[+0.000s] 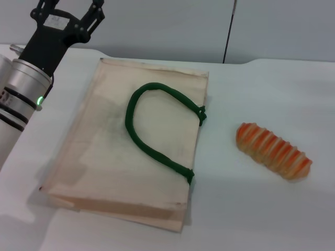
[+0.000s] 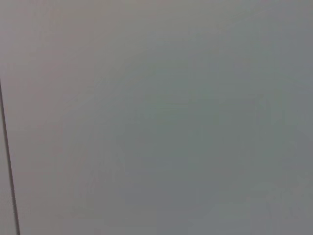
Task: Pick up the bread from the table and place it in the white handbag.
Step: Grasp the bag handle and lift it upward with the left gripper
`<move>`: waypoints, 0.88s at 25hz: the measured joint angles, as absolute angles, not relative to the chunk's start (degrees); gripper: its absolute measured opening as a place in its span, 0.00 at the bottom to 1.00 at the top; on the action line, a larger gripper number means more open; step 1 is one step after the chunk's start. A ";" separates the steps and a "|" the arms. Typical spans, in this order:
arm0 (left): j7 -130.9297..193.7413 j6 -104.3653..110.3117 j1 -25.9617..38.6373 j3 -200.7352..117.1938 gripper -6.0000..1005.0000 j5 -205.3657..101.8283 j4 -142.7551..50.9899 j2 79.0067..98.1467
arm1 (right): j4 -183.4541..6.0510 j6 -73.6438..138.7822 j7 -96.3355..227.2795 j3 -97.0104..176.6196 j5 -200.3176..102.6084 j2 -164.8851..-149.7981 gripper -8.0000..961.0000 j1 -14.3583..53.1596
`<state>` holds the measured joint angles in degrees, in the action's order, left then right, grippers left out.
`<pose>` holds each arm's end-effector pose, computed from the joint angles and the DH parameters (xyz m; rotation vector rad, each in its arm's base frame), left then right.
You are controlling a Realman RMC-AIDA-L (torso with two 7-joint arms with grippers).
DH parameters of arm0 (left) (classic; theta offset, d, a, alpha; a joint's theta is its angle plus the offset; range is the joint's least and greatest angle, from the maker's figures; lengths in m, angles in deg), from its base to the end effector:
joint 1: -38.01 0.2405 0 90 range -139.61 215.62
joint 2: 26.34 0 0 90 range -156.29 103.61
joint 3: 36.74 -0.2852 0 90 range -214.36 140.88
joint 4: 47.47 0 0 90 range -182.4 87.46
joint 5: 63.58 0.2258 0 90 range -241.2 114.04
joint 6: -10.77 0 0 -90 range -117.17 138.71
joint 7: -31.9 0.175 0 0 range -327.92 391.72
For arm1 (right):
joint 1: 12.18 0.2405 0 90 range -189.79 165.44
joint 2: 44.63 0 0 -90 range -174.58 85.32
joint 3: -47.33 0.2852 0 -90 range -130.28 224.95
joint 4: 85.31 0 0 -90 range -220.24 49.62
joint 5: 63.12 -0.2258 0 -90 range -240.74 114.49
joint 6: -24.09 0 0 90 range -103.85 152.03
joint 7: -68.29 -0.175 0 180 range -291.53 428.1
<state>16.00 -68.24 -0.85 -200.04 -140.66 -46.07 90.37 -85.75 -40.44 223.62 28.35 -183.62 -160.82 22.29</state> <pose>-0.2711 0.4409 0.0010 -1.6710 -0.2410 -0.9626 0.3575 0.4341 0.0123 -1.5233 0.6450 0.8025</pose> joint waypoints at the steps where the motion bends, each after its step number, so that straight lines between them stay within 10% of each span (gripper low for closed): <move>1: 16.03 -68.24 -0.86 -200.04 0.83 -140.66 -46.07 90.38 | -85.75 -40.43 223.62 28.35 -183.62 -160.82 0.93 22.28; 22: -18.97 -61.88 -3.36 -200.63 0.83 -138.56 -51.81 89.40 | -85.82 -40.24 223.66 28.35 -183.62 -160.82 0.91 22.06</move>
